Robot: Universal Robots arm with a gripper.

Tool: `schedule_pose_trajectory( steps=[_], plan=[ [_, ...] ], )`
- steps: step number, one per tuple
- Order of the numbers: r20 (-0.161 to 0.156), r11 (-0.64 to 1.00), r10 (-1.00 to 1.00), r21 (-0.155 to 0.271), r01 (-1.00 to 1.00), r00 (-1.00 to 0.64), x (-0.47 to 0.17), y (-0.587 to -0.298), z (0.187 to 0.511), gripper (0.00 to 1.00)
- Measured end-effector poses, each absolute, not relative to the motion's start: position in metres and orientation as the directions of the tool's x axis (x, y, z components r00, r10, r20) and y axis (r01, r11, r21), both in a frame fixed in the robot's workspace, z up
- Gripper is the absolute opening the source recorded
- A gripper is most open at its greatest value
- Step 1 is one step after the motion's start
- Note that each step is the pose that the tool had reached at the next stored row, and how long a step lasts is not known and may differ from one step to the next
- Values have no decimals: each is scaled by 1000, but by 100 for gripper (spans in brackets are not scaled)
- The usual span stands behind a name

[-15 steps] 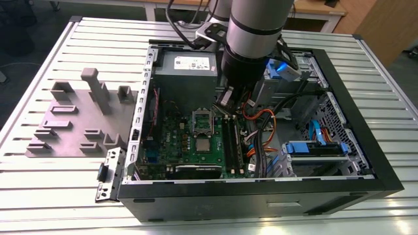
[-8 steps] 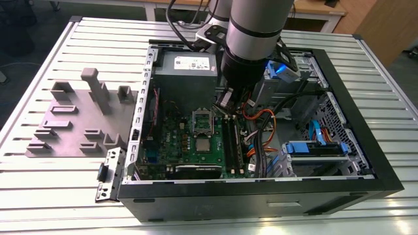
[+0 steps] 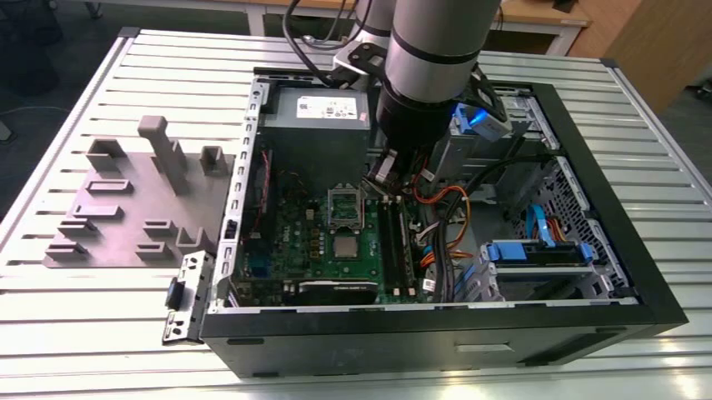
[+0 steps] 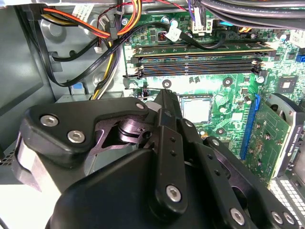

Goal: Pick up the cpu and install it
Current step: 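Close the cpu cover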

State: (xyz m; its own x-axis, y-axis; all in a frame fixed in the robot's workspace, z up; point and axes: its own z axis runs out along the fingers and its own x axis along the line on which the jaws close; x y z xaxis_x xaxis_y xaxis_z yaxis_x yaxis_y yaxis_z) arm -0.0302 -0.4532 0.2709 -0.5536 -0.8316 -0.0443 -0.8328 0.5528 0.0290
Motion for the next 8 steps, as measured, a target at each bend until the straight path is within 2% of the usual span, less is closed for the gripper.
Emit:
schedule_pose_trajectory(
  steps=[8],
  plan=[
    [-59, 552, -831, 39, -833, -554, -30, -453, 261, 11]
  ],
)
